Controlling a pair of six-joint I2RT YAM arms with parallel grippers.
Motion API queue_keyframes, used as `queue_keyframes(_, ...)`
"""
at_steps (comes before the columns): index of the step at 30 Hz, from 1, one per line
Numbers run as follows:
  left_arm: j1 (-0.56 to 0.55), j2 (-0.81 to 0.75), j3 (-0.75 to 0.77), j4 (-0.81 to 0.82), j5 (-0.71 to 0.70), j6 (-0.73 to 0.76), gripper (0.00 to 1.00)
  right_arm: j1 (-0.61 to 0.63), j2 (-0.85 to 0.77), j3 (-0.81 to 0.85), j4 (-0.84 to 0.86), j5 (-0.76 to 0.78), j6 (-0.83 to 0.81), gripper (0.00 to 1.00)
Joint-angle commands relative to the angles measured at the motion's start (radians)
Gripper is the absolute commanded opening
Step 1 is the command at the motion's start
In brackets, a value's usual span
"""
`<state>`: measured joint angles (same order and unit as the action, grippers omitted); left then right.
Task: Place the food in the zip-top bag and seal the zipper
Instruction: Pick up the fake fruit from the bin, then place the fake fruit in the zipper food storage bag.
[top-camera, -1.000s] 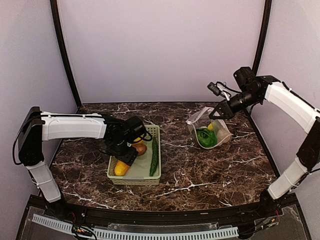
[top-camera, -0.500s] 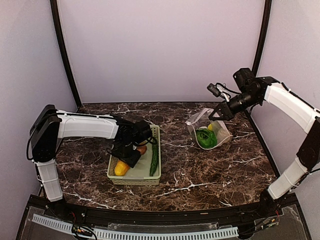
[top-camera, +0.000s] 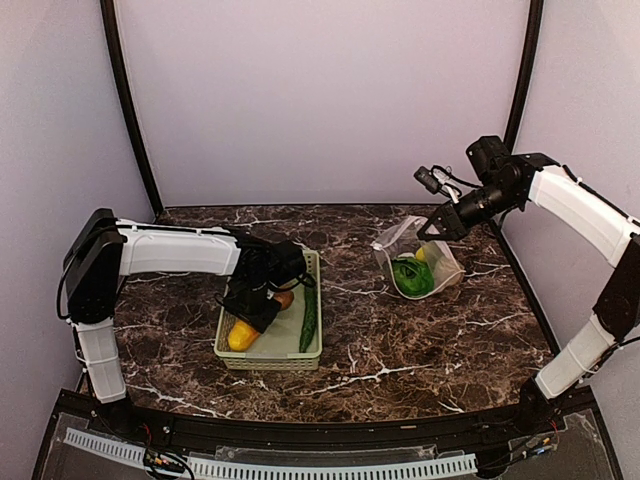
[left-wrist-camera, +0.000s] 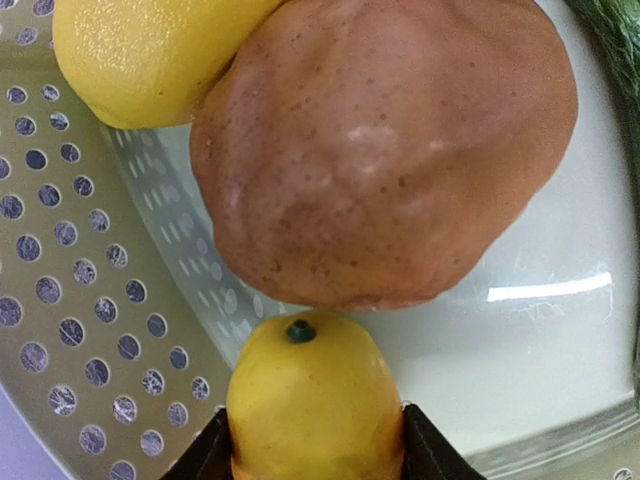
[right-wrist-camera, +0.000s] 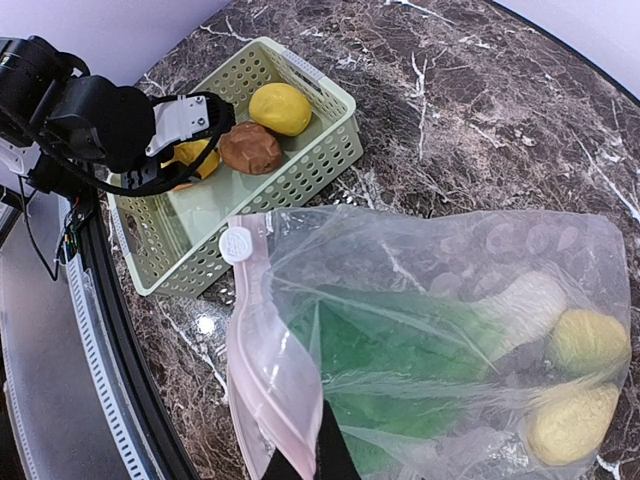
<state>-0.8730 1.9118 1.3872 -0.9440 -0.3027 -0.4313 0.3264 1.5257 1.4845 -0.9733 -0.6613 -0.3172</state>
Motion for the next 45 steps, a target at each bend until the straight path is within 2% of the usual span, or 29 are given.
queue_keyframes(1,0.006,-0.041,0.022,-0.043,0.016,0.001,0.33,-0.001,-0.022,0.02,-0.005,0.007,-0.011,0.0)
queue_keyframes(8,0.005,-0.085,0.043,-0.053,0.048,-0.001,0.26,-0.001,-0.023,0.033,-0.018,0.012,-0.014,0.0)
queue_keyframes(15,0.001,-0.17,0.164,-0.088,0.057,0.012,0.23,-0.001,-0.01,0.085,-0.064,0.017,-0.029,0.0)
queue_keyframes(24,-0.045,-0.279,0.384,0.108,0.102,0.103,0.2,-0.001,0.022,0.195,-0.177,0.027,-0.079,0.0)
queue_keyframes(27,-0.092,-0.299,0.433,0.302,0.126,0.172,0.21,-0.001,0.026,0.234,-0.205,0.019,-0.087,0.0)
queue_keyframes(33,-0.24,-0.319,0.347,0.818,0.181,0.361,0.2,0.0,0.047,0.289,-0.228,-0.021,-0.065,0.0)
queue_keyframes(39,-0.336,-0.234,0.241,1.289,0.16,0.463,0.2,0.0,0.079,0.302,-0.245,-0.111,-0.04,0.0)
queue_keyframes(45,-0.372,-0.135,0.236,1.506,0.08,0.551,0.19,0.0,0.078,0.309,-0.242,-0.126,-0.023,0.0)
